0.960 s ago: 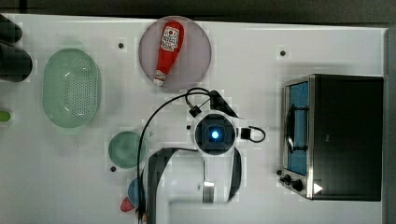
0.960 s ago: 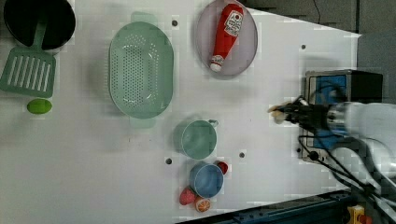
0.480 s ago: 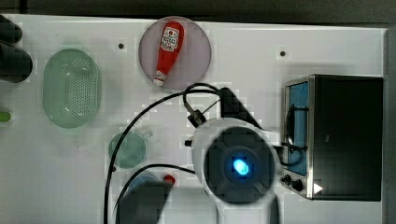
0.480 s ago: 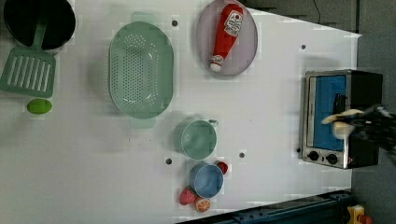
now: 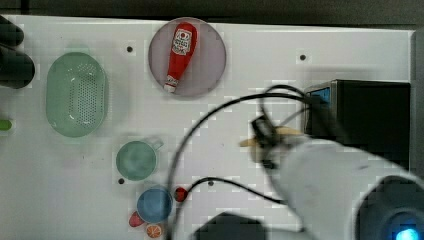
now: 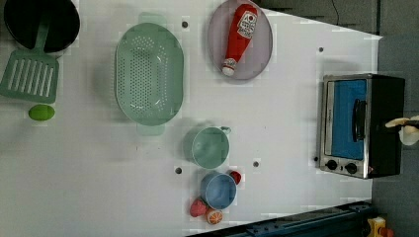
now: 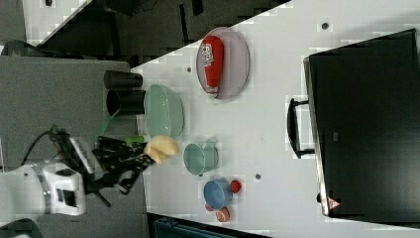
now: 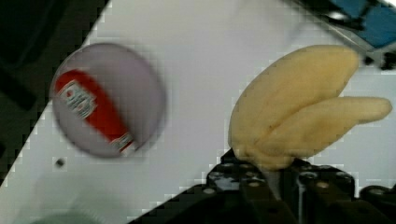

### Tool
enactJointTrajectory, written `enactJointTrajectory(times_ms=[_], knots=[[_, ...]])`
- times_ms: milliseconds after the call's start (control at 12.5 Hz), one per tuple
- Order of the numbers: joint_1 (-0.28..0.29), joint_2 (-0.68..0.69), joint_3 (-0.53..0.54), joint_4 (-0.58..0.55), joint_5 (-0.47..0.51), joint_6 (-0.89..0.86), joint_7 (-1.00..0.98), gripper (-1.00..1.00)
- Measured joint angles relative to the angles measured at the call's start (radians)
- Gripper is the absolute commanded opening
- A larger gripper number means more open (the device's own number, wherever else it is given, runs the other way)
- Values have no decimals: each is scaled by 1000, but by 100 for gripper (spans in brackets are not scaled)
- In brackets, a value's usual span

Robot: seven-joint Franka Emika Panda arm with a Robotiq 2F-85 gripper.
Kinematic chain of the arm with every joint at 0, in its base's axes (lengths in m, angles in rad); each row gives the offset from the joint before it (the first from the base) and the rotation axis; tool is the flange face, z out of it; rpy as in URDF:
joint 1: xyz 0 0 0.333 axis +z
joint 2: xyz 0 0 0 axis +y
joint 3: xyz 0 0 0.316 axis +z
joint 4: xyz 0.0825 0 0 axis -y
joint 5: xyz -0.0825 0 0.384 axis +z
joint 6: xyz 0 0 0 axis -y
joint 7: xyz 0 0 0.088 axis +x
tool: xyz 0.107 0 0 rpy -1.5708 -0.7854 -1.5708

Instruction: Pick banana from table and place on oven.

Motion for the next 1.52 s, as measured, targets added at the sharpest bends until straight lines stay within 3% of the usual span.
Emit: enactJointTrajectory(times_ms=[320,560,1040,1120,1520], knots=[[-15,117,-173,-4,-80,42,-189,-64],[-51,232,-256,41,-68,111,-354,-64],[-53,502,-416,148,-88,207,-699,-64],[-54,531,-431,154,-94,211,-739,-57],[-41,558,-435,157,-90,209,-807,52]])
